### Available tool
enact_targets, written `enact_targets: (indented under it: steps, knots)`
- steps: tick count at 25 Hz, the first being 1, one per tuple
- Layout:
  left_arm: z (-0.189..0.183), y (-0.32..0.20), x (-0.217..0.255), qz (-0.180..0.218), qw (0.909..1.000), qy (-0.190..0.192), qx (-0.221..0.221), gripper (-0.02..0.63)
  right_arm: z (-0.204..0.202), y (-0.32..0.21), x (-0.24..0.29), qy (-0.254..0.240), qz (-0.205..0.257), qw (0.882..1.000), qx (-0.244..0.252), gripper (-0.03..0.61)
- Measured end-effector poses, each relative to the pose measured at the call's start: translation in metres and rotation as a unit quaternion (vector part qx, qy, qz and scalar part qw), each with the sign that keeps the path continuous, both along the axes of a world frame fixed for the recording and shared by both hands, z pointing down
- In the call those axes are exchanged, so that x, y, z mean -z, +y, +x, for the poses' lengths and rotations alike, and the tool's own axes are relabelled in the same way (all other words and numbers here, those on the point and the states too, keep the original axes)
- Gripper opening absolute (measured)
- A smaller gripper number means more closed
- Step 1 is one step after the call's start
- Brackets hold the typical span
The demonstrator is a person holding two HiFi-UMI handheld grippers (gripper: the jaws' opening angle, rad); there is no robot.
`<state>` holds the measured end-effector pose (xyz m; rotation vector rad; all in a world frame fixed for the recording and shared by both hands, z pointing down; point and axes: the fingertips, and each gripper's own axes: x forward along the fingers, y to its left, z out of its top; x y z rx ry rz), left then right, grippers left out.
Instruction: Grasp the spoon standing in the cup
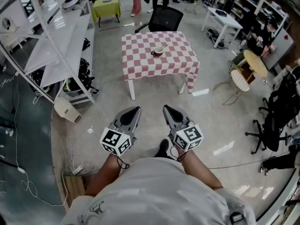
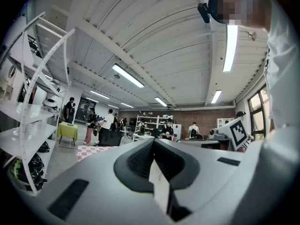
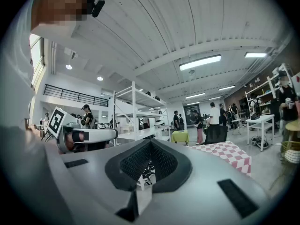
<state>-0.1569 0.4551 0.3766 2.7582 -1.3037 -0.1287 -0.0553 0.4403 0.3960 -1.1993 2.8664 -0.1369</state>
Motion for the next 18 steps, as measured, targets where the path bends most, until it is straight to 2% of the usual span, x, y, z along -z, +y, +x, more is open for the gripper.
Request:
enact_targets:
  steps: [18]
  knots:
    - [0.016,-0.029,-0.007,-0.005,1.0000,-0.005,0.001,0.011,0.008,-0.029,-0.006,0.002,-0.005,1.000,0.013,0.032]
